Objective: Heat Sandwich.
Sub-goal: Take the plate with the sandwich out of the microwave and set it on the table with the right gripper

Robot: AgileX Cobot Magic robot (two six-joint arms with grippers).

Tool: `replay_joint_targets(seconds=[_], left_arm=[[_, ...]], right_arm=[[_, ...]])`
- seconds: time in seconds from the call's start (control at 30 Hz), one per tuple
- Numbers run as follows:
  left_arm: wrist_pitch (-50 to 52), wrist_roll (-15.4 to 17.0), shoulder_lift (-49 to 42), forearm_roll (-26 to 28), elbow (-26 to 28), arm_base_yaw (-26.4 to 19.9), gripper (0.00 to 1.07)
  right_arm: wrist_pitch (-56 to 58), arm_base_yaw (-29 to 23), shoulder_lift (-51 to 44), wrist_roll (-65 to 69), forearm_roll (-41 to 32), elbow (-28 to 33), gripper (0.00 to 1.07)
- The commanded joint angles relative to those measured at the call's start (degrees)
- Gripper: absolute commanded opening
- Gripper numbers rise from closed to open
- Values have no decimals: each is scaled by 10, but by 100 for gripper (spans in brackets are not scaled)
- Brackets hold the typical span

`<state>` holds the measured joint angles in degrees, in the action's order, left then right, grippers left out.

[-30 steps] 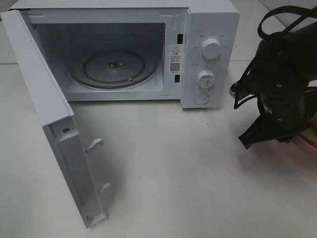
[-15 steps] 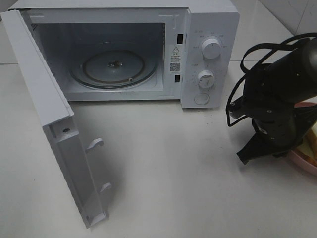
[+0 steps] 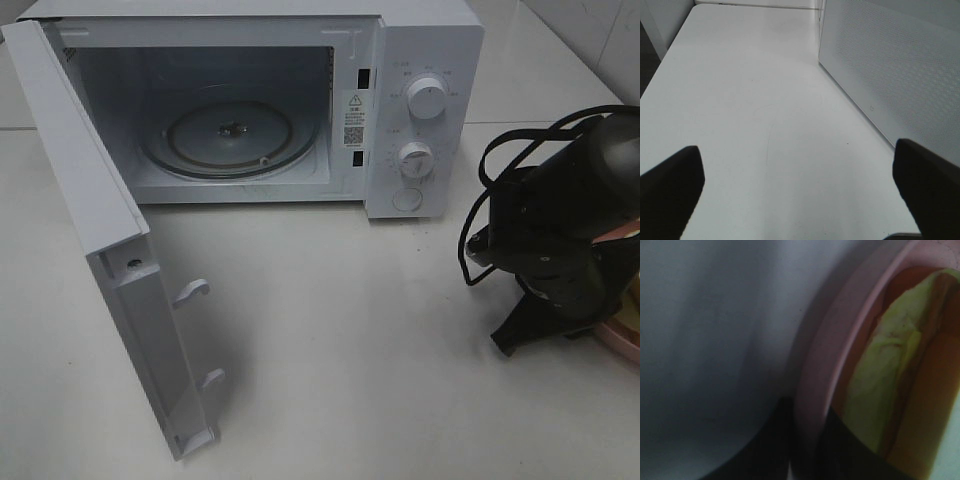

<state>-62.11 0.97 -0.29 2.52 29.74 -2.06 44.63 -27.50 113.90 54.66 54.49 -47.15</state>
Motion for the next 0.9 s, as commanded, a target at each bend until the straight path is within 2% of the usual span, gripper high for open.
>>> replay_joint_targets(seconds=[0.03, 0.37, 0.5, 0.63, 0.73, 0.77, 0.83, 0.9], left_arm=[[8, -1, -10, -1, -1, 1, 98], [8, -1, -10, -1, -1, 1, 98], [8, -1, -10, -1, -1, 1, 98], [8, -1, -10, -1, -1, 1, 98], [8, -1, -10, -1, -1, 1, 98], [8, -1, -10, -1, -1, 1, 98], [8, -1, -10, -1, -1, 1, 98], [8, -1, -10, -1, -1, 1, 98]], right_arm=[[-18, 2, 13, 9, -13, 7, 7], [-13, 1, 13, 7, -19, 7, 17], [-14, 1, 8, -3, -22, 7, 24], [-13, 1, -19, -23, -35, 7, 38], [-14, 1, -32, -45, -49, 7, 43], [-14, 1, -42, -73, -67, 7, 50], [-14, 1, -48, -83, -75, 7, 53], [-14, 1, -63, -103, -93, 7, 62]])
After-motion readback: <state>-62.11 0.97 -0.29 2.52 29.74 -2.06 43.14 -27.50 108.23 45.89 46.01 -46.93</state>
